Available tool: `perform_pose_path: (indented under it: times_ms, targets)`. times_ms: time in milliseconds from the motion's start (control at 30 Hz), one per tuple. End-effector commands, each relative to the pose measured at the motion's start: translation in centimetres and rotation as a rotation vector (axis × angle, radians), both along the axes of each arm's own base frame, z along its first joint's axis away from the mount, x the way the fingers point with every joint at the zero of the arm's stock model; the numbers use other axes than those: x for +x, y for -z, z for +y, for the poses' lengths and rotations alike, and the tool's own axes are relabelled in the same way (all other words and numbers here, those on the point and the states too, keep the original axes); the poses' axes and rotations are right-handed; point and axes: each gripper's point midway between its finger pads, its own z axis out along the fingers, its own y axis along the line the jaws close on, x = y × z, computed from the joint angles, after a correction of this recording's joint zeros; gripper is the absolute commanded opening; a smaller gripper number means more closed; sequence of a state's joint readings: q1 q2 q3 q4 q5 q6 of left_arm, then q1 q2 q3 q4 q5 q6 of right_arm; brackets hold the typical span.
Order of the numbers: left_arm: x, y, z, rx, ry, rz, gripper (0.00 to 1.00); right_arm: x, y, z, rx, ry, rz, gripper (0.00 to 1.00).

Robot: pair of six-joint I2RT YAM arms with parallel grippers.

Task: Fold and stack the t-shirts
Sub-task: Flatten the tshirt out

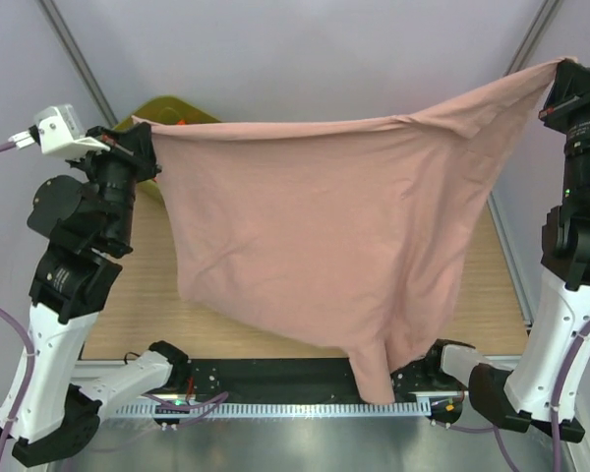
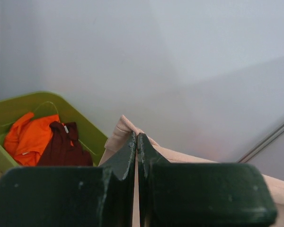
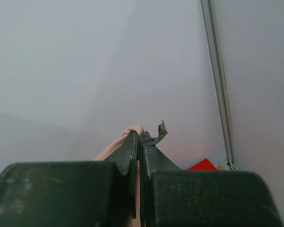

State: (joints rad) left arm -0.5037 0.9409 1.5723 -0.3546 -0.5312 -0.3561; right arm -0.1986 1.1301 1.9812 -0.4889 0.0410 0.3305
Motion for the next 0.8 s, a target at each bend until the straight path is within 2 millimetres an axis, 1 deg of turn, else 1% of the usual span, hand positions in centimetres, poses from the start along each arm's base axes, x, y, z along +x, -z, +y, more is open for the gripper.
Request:
perform_pose_path:
  times_ms: [0,33,67,100,167,200,267,300,367,400,433,500,533,600,667,733,767]
  targets:
    - [-4.8,-6.3,3.7,-0.107,-0.057,-0.21,0.01,-7.4,-5.7,1.0,-0.076,0.037,-0.223,0.01]
    - [-5.1,-6.3,3.8,-0.114,-0.052,-0.212,0.01,-7.7,-5.5,1.0,-0.074,0.037,-0.216,0.01]
    - [-5.5,-6.1,3.9,-0.124,-0.047,-0.213,0.0,-9.1,-5.8,1.3,-0.078,0.04,-0.235,0.01]
    - [-6.3,-6.1,4.3,-0.132,-0.041,-0.219,0.0,-9.7,-5.7,1.4,-0.077,0.042,-0.237,0.01]
    - [-7.3,-5.9,4.6,-0.138,-0.032,-0.224,0.01,-11.6,-6.2,1.6,-0.082,0.047,-0.264,0.01]
    - [-8.4,-6.0,5.2,-0.149,-0.026,-0.234,0.01,-12.9,-6.3,1.9,-0.089,0.052,-0.274,0.01]
    - [-9.5,-5.9,5.6,-0.155,-0.018,-0.244,0.01,-15.2,-6.8,2.2,-0.095,0.062,-0.303,0.01]
    - [-10.9,-6.3,6.3,-0.171,-0.011,-0.269,0.01,-16.7,-6.8,2.5,-0.101,0.064,-0.315,0.01]
    - [-12.3,-6.2,6.8,-0.178,-0.003,-0.28,0.01,-18.6,-7.2,2.9,-0.108,0.064,-0.342,0.01]
    - [-12.9,-6.4,7.2,-0.185,-0.001,-0.29,0.01,-20.0,-7.1,3.2,-0.111,0.065,-0.355,0.01]
    - [-14.2,-6.4,7.8,-0.196,0.004,-0.307,0.0,-20.9,-7.3,3.4,-0.11,0.063,-0.371,0.01]
    - [-15.5,-6.8,8.4,-0.211,0.011,-0.329,0.01,-22.3,-7.2,3.7,-0.106,0.059,-0.387,0.01]
    - [-16.4,-6.9,8.8,-0.216,0.012,-0.343,0.01,-23.5,-7.4,4.0,-0.102,0.053,-0.408,0.01]
    - [-17.4,-7.5,9.3,-0.225,0.013,-0.365,0.01,-24.1,-7.4,4.3,-0.099,0.041,-0.419,0.01]
    - [-17.5,-7.8,9.4,-0.216,0.013,-0.369,0.01,-24.2,-7.5,4.5,-0.097,0.029,-0.427,0.01]
    - [-17.2,-7.9,9.2,-0.206,0.007,-0.368,0.01,-23.2,-7.3,4.5,-0.094,0.017,-0.406,0.01]
    - [-16.4,-7.9,8.9,-0.202,0.007,-0.362,0.0,-22.3,-7.1,4.3,-0.092,0.019,-0.389,0.01]
